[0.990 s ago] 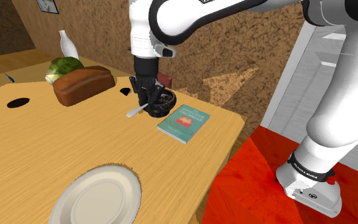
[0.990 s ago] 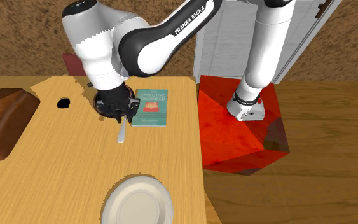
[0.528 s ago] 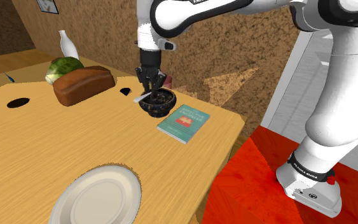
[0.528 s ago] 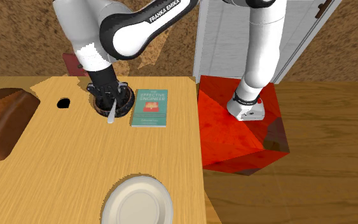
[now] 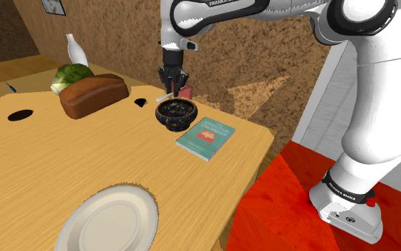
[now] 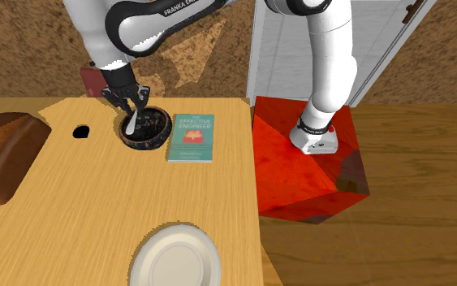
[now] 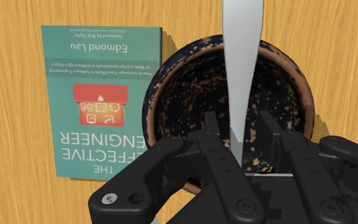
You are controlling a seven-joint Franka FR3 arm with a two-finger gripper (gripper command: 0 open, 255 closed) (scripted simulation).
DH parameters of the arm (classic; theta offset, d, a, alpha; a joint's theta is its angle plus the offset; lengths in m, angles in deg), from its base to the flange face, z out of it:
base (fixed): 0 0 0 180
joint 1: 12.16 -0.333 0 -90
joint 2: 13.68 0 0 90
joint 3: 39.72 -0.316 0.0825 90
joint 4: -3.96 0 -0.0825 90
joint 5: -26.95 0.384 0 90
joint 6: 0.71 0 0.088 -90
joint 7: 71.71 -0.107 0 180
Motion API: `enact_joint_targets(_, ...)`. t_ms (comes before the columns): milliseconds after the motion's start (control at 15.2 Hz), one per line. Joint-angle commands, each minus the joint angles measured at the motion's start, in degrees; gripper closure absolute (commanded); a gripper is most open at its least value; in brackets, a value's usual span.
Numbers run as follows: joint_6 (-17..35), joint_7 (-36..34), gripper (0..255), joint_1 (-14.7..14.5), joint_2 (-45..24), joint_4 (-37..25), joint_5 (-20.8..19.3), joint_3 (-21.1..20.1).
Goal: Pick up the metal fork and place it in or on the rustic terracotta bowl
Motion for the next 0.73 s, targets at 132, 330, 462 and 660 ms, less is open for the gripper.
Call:
enact_joint_targets(132,1.91,0.4,255,-0.18,-1.76,0.52,-1.08,0.84)
enact_joint_targets(330,3.95,0.3,255,-0.08,-2.25,2.22,-1.48,1.12)
enact_joint_targets(462,5.28,0.22,255,-0.06,-2.64,3.26,-1.78,1.34)
enact_joint_targets(660,6.35,0.14,255,-0.07,-2.99,4.08,-2.05,1.53)
